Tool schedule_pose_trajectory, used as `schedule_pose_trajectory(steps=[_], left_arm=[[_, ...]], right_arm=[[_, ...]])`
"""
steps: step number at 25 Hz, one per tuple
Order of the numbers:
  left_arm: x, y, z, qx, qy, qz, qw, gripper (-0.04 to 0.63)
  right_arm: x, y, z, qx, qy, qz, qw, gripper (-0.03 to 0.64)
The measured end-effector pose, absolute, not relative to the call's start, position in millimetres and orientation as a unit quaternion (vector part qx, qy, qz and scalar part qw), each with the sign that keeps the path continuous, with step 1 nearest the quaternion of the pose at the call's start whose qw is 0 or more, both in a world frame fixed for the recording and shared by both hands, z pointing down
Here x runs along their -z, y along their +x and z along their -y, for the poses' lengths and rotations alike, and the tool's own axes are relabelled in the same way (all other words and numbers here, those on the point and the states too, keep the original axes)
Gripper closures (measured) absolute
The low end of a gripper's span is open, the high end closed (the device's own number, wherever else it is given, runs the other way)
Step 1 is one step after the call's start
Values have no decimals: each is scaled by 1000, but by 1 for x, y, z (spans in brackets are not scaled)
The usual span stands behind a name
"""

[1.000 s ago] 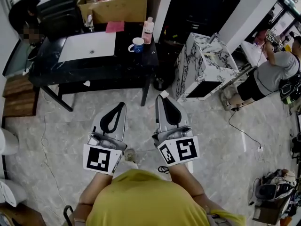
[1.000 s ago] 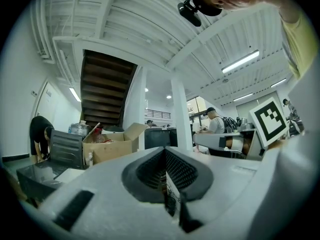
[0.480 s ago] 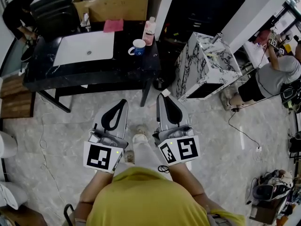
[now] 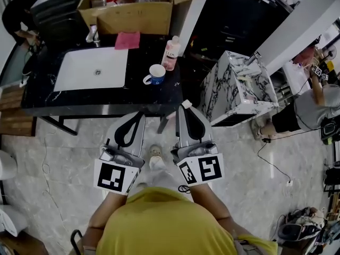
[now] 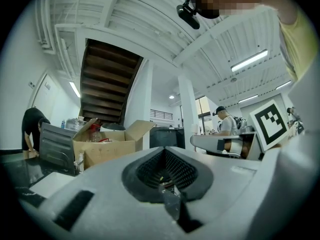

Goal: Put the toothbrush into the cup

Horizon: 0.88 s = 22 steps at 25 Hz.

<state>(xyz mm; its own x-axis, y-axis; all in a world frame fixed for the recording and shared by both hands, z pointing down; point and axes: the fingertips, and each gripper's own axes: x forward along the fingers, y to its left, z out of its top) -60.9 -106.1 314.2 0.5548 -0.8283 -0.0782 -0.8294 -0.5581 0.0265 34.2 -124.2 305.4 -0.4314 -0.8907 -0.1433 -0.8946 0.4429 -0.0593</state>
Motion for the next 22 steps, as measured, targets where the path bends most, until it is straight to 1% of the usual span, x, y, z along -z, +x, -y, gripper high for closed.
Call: schedule_pose_trajectory(steps=[10, 12, 22], left_arm=[[-312, -43, 219, -35, -869, -493, 9, 595], [-314, -40, 237, -34, -868, -495, 15, 595], [-334, -34, 297, -29, -855, -517, 5, 595]], right_arm=[[-313, 48, 245, -11, -498, -863, 80, 591], [-318, 49, 263, -11, -489, -869, 78, 591], [-343, 44, 328, -8, -451, -889, 77, 591]])
